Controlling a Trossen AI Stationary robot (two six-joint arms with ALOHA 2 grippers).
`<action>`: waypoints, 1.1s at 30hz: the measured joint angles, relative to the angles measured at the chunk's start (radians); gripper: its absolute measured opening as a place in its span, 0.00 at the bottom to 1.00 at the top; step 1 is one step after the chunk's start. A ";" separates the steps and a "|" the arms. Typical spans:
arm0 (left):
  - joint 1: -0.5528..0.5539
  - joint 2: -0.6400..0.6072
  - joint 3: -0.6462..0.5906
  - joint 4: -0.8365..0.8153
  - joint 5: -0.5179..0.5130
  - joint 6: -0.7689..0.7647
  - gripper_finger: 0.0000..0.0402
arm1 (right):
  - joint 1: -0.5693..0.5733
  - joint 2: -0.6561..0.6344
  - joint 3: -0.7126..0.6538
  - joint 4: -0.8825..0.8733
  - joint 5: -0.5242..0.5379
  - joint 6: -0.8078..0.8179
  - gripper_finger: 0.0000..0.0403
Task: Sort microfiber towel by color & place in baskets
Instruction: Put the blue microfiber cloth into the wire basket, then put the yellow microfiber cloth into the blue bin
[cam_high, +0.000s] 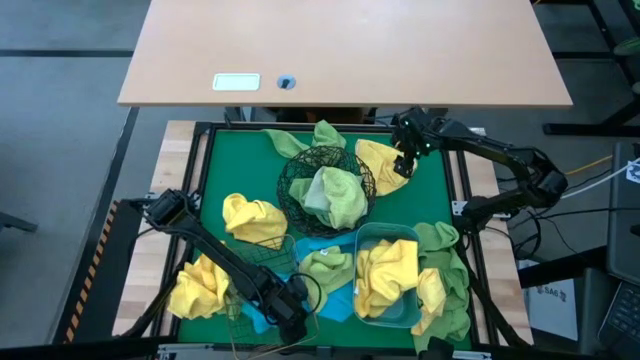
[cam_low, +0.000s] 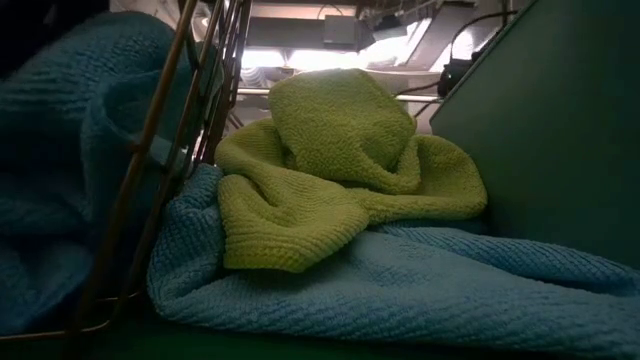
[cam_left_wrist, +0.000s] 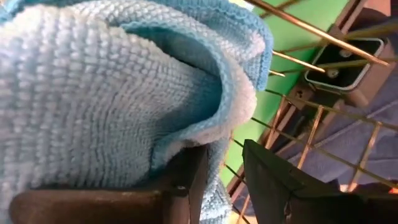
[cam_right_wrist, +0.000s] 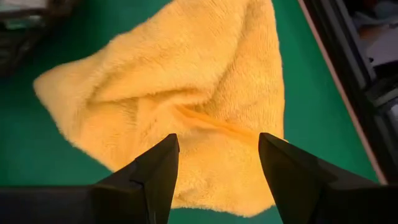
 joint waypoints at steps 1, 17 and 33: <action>0.000 -0.001 0.002 -0.003 0.004 -0.002 0.25 | 0.000 0.000 -0.012 0.020 0.000 0.016 0.55; -0.013 -0.005 0.150 -0.118 -0.012 0.082 0.25 | 0.001 0.000 -0.175 0.176 -0.115 0.137 0.55; -0.014 -0.006 0.356 -0.387 -0.104 0.146 0.25 | 0.001 0.031 -0.304 0.402 -0.073 0.208 0.49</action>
